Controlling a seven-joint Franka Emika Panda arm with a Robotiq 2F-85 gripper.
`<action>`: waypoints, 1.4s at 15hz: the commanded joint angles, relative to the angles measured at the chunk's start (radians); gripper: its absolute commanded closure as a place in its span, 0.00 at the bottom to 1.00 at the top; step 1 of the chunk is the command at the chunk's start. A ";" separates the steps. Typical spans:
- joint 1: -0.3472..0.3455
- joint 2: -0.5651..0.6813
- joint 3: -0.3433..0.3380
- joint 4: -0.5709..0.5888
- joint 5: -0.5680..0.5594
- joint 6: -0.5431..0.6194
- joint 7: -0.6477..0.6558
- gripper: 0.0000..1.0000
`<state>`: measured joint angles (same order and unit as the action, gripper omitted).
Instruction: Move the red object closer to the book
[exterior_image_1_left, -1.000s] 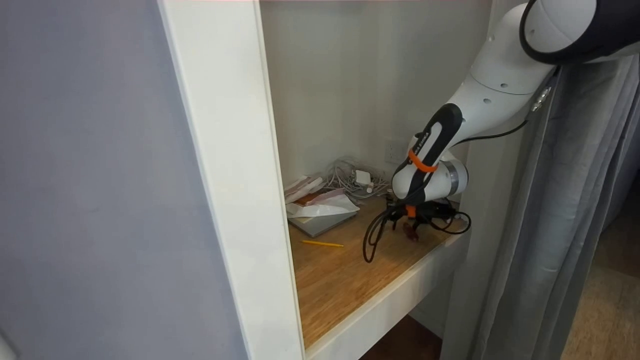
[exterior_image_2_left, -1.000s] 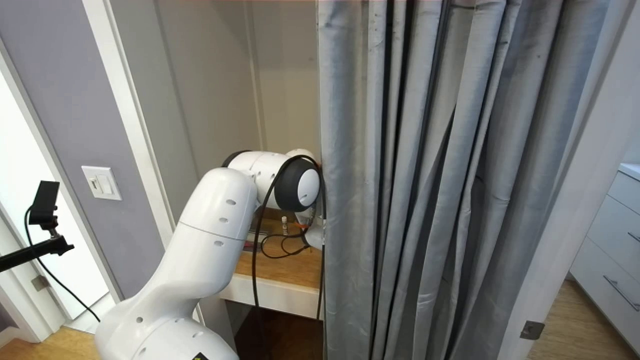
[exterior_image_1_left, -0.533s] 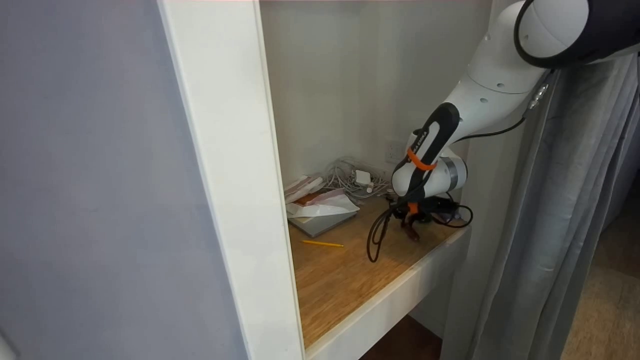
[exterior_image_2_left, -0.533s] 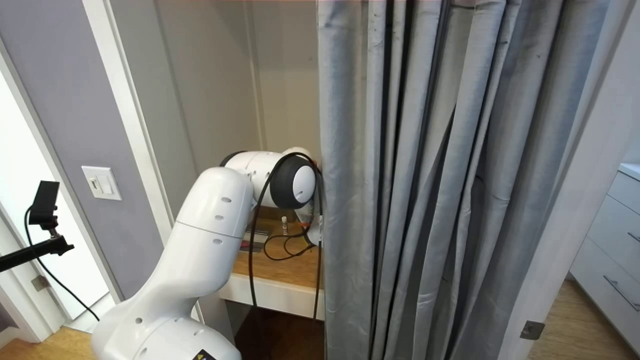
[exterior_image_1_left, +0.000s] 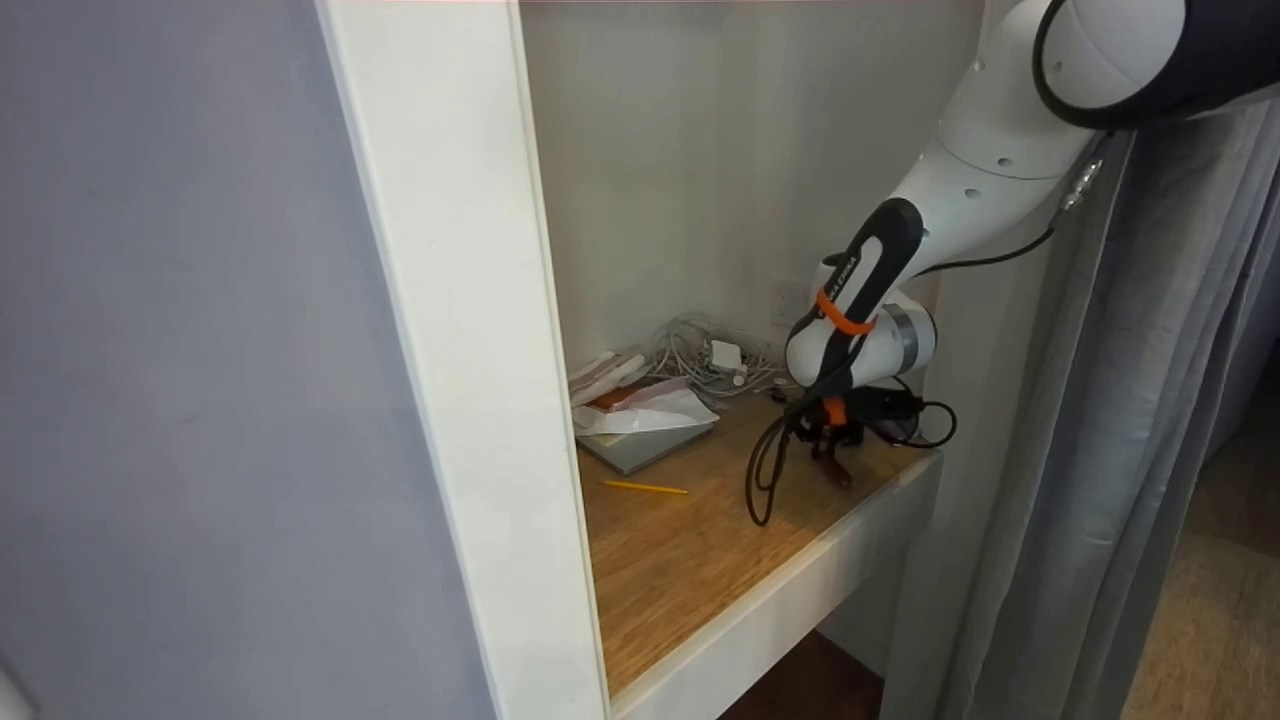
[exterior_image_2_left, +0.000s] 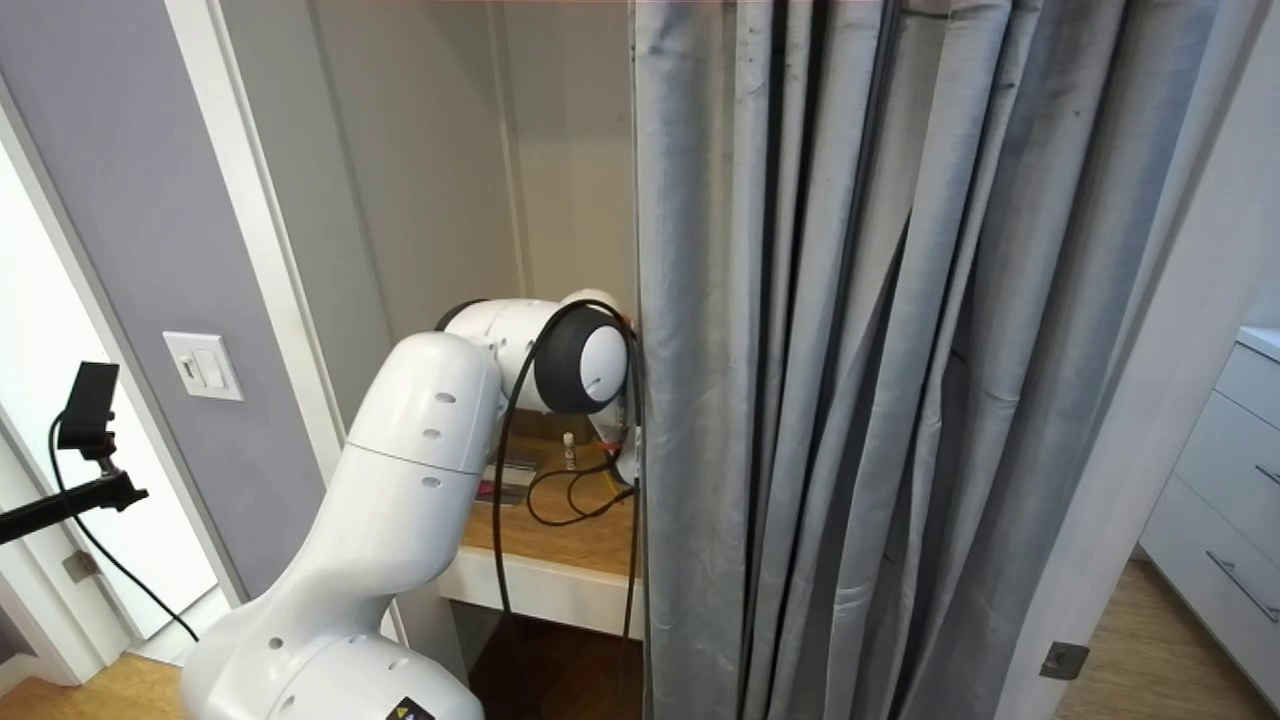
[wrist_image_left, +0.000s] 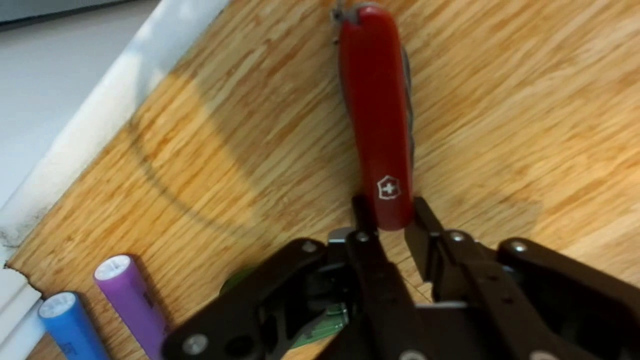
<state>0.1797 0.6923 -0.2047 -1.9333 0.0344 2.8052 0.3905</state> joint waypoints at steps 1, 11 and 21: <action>-0.032 -0.047 0.059 -0.021 0.033 -0.045 -0.019 0.91; -0.044 -0.206 0.281 -0.184 0.086 0.039 -0.119 0.91; -0.039 -0.210 0.360 -0.211 0.143 0.092 -0.169 0.78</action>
<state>0.1320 0.4841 0.1631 -2.1454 0.1645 2.9003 0.2312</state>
